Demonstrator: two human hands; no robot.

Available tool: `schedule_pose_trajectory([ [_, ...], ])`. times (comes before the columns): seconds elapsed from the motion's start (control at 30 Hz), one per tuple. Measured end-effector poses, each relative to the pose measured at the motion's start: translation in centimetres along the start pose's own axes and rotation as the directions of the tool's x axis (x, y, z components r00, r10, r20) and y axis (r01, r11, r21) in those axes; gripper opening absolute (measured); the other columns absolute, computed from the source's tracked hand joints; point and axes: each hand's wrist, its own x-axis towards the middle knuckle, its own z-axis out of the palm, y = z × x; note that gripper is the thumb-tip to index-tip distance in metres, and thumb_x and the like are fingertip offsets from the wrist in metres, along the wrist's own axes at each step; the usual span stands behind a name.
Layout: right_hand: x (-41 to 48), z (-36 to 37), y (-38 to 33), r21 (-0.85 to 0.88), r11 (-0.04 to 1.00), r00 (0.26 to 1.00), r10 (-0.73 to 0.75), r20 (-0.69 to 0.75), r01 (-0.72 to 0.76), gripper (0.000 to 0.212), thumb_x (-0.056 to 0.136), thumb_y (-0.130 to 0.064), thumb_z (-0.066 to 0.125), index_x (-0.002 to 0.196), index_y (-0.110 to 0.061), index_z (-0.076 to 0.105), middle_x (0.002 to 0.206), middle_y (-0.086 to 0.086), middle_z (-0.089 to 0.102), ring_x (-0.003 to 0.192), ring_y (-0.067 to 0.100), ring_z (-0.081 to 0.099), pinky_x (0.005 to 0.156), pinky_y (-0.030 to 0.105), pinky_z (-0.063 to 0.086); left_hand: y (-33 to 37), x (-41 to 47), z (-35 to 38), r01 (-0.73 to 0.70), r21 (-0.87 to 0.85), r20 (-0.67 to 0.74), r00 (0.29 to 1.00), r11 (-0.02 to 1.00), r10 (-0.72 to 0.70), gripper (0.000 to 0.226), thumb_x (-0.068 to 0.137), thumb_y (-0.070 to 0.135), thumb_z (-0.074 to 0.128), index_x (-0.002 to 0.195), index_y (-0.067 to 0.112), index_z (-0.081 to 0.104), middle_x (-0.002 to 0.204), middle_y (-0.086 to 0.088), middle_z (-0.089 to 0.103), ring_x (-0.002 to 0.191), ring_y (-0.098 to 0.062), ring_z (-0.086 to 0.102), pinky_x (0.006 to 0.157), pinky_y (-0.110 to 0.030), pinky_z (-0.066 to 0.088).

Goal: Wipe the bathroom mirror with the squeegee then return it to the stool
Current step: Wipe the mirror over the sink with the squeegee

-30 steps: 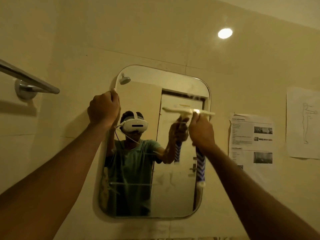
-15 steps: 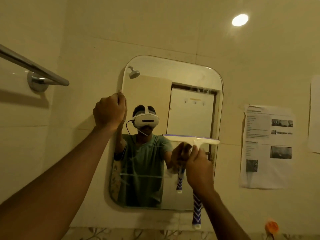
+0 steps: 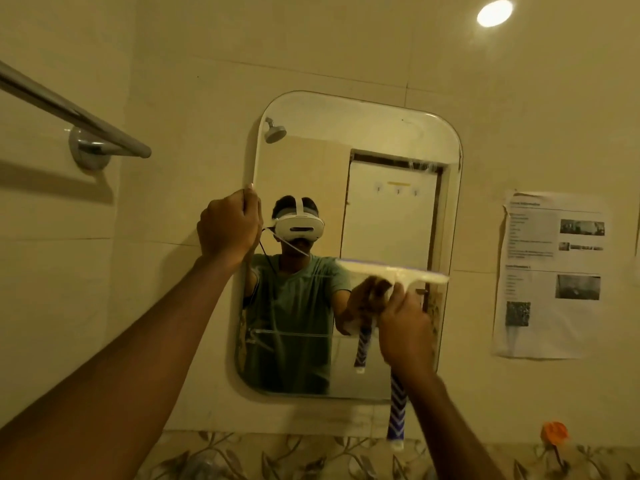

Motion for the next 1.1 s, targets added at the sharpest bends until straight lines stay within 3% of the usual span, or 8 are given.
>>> schedule_pose_trajectory([
  [0.13,-1.6,0.0,-0.6,-0.029,1.000,1.000,0.003,0.015,-0.003,0.035,0.102,-0.045,0.024,0.082,-0.028,0.047,0.066,-0.005,0.057,0.052,0.007,0.059,0.039,0.019,0.041,-0.4,1.1,-1.2,0.008,-0.031,0.150,0.989,0.999,-0.003,0.050,0.102,0.042,0.033,0.063,0.016,0.053,0.052,0.002,0.047,0.048,-0.013,0.047,0.046,-0.022,0.032],
  [0.23,-0.6,1.3,-4.4,0.086,0.991,0.994,-0.107,0.033,0.103,0.036,0.103,-0.042,0.029,0.084,-0.024,0.053,0.066,-0.004,0.059,0.052,-0.005,0.058,0.036,0.009,0.039,-0.9,2.2,-2.2,0.072,-0.083,0.309,0.950,0.994,-0.043,0.054,0.101,0.046,0.033,0.060,0.017,0.053,0.057,-0.004,0.057,0.055,-0.022,0.057,0.053,-0.030,0.044],
  [0.33,0.6,3.8,-9.6,0.122,0.967,0.966,-0.238,0.103,0.226,0.035,0.104,-0.042,0.028,0.089,-0.023,0.053,0.069,-0.004,0.062,0.054,0.004,0.060,0.040,0.011,0.045,-1.2,2.9,-2.9,0.187,-0.180,0.471,0.878,0.966,-0.083,0.055,0.100,0.047,0.033,0.073,0.011,0.064,0.066,-0.008,0.067,0.056,-0.024,0.064,0.065,-0.036,0.055],
  [0.5,0.9,6.1,-12.8,0.043,0.952,0.943,-0.308,0.128,0.305,0.033,0.105,-0.041,0.029,0.101,-0.016,0.050,0.074,-0.007,0.060,0.058,0.006,0.060,0.044,0.019,0.043,-1.3,3.8,-3.6,0.364,-0.293,0.632,0.768,0.884,-0.107,0.056,0.102,0.046,0.022,0.085,0.010,0.062,0.067,-0.008,0.067,0.045,-0.014,0.060,0.048,-0.022,0.045],
  [0.67,-3.3,6.8,-7.3,-0.040,0.973,0.954,-0.216,0.208,0.229,0.020,0.101,-0.043,0.042,0.100,-0.024,0.049,0.074,-0.003,0.065,0.056,0.009,0.065,0.046,0.026,0.056,-1.3,3.5,-3.4,0.327,-0.303,0.619,0.781,0.895,-0.076,0.054,0.100,0.045,0.025,0.083,0.009,0.062,0.068,-0.009,0.069,0.051,-0.020,0.061,0.059,-0.030,0.048],
  [0.87,-6.4,4.0,-1.5,-0.189,0.968,0.979,-0.139,0.148,0.166,0.037,0.100,-0.049,0.023,0.091,-0.026,0.050,0.066,-0.010,0.058,0.052,0.001,0.058,0.039,0.011,0.036,-1.2,2.5,-3.4,0.202,-0.222,0.547,0.835,0.954,-0.050,0.048,0.097,0.053,0.031,0.084,0.018,0.061,0.084,-0.010,0.069,0.071,-0.026,0.066,0.073,-0.039,0.055],
  [1.0,-2.1,2.2,-3.2,-0.087,0.974,0.978,-0.204,0.048,0.207,0.036,0.104,-0.040,0.030,0.082,-0.022,0.052,0.063,-0.009,0.055,0.053,-0.014,0.055,0.035,0.005,0.035,-1.1,1.6,-3.1,0.115,-0.192,0.456,0.890,0.975,-0.015,0.045,0.098,0.052,0.031,0.084,0.021,0.060,0.076,-0.007,0.062,0.067,-0.023,0.058,0.060,-0.031,0.045],
  [1.1,1.6,1.1,-5.6,-0.078,0.977,0.980,-0.197,-0.005,0.196,0.036,0.104,-0.044,0.026,0.087,-0.024,0.051,0.068,-0.005,0.057,0.052,0.002,0.057,0.036,0.009,0.036,-1.0,1.4,-2.7,0.097,-0.147,0.424,0.905,0.984,-0.026,0.047,0.100,0.049,0.030,0.089,0.018,0.063,0.070,0.000,0.055,0.061,-0.013,0.051,0.053,-0.025,0.035],
])
